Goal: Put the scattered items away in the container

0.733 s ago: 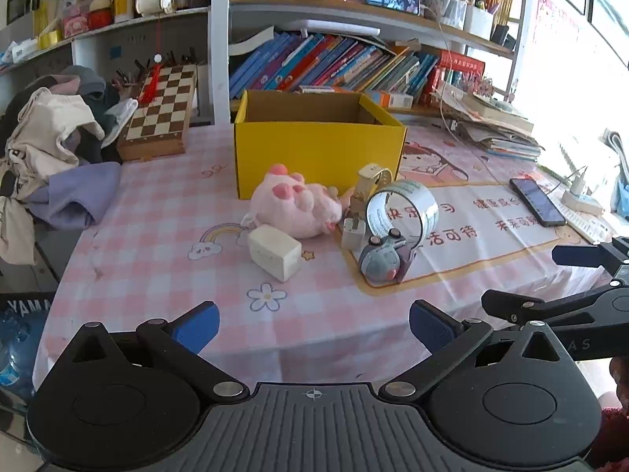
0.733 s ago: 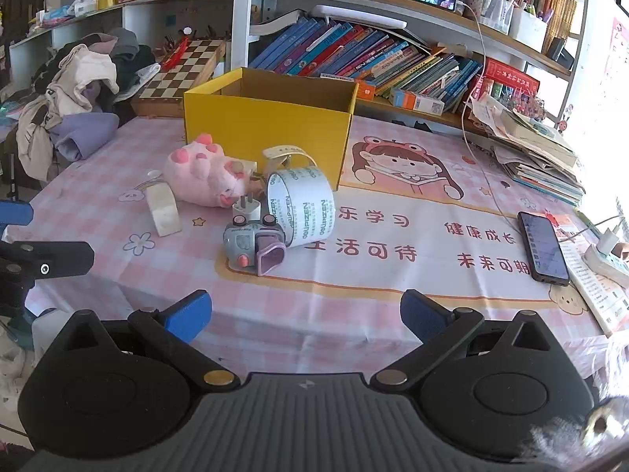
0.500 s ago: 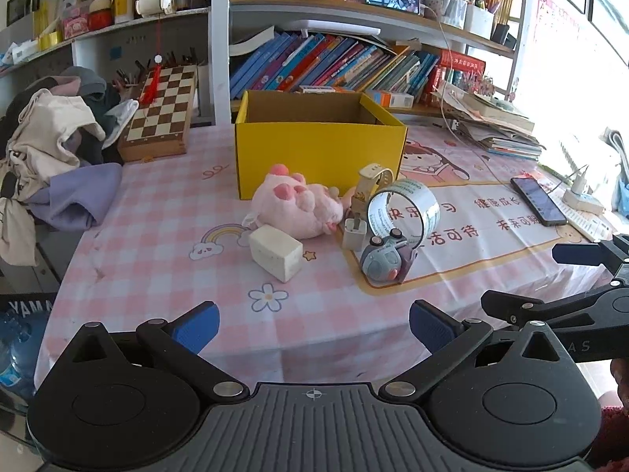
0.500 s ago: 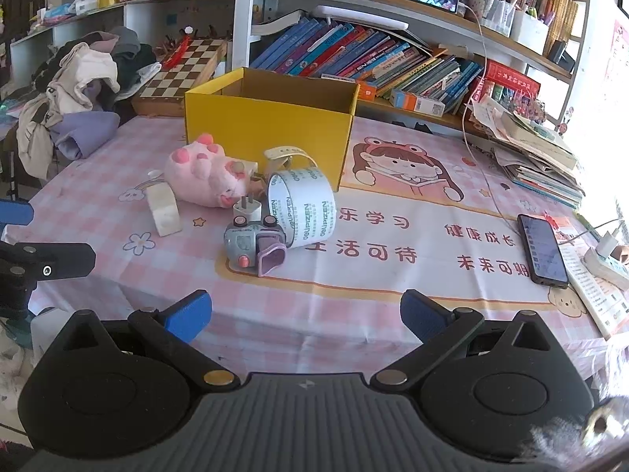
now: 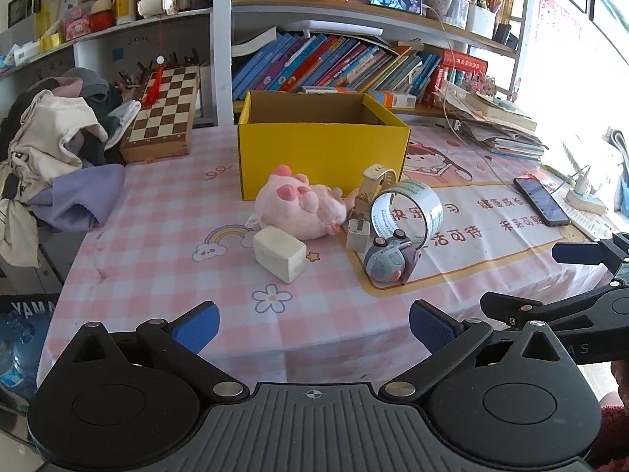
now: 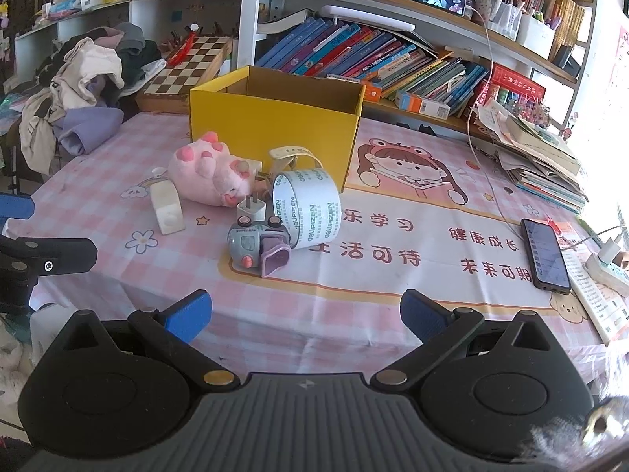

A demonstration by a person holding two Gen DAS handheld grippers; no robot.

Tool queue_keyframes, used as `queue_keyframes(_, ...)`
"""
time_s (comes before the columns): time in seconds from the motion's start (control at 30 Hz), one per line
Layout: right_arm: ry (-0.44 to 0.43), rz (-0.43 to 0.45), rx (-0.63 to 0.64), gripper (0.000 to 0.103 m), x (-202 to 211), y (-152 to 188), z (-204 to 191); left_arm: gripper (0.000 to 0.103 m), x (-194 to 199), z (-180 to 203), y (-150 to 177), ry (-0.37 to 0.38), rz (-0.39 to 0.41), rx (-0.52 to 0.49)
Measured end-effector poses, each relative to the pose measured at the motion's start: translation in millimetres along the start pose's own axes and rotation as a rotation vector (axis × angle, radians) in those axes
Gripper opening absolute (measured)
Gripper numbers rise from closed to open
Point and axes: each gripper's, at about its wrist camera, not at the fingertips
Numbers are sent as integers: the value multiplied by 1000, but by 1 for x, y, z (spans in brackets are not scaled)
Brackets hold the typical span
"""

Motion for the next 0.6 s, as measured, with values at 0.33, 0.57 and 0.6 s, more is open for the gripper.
queue_keyframes(0.33, -6, -6, 6, 103, -2, 0, -2, 103, 0, -2, 1, -4, -8, 4)
queue_keyframes(0.57, -12, -9, 10, 103, -3, -1, -3, 103, -1, -4, 2, -11, -11, 11)
queue_keyframes(0.6, -12, -10, 10, 103, -4, -1, -3, 103, -1, -4, 2, -12, -12, 11)
Point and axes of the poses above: each gripper's, at about its wrist camera, not at the fingertips, and x roughly against the way its jaws point, z to its right, y to its underside, and after that the axes turned 8 degrees about -x, right-handed
